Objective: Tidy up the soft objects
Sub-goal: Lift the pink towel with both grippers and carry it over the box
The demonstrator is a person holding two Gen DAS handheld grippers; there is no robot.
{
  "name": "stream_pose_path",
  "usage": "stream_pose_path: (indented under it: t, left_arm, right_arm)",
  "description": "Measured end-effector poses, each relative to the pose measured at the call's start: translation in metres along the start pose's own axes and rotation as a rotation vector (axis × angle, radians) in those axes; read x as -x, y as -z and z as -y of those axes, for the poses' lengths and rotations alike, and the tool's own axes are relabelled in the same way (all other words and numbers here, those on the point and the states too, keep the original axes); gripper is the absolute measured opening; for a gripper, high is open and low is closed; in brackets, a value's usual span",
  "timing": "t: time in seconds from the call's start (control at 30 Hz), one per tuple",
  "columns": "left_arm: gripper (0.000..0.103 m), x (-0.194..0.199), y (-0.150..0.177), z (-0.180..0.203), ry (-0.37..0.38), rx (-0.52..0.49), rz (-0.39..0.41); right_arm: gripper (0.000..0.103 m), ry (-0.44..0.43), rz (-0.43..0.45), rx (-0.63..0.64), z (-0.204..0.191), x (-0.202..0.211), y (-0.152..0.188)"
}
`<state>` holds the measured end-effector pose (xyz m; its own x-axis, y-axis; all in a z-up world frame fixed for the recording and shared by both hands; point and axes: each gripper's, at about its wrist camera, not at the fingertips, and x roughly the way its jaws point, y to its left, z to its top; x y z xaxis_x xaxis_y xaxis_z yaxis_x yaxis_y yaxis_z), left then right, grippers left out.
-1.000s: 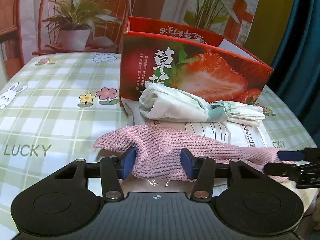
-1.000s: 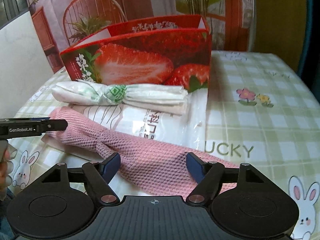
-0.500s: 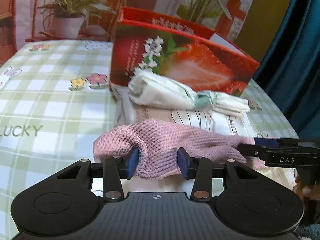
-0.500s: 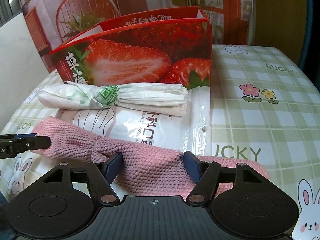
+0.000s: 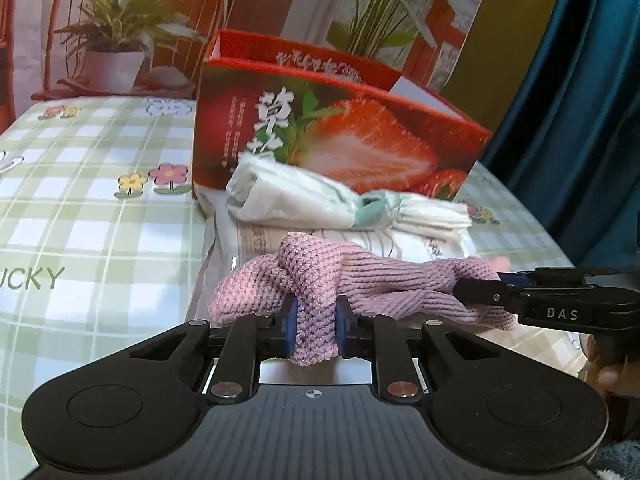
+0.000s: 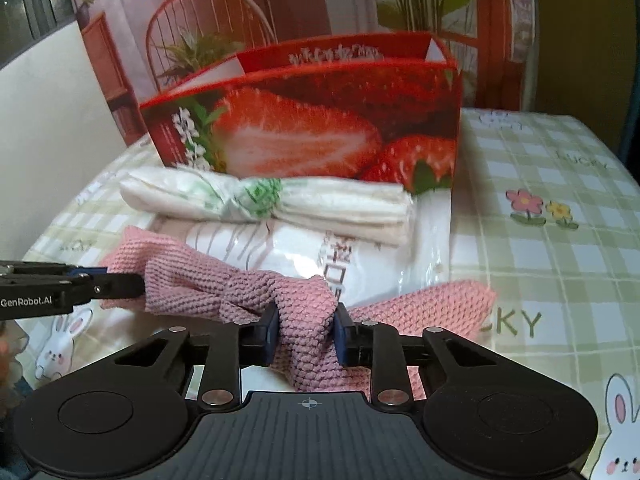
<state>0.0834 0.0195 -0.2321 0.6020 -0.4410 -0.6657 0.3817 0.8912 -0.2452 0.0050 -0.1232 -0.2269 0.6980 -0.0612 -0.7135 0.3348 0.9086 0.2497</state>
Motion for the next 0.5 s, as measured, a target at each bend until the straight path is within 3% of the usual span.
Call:
stream_pose_path:
  t: [0.5]
  left_arm:
    - [0.020, 0.048, -0.038, 0.030, -0.020, -0.098, 0.173]
  right_arm:
    - [0.024, -0.019, 0.170, 0.051, -0.009, 0.041, -0.032]
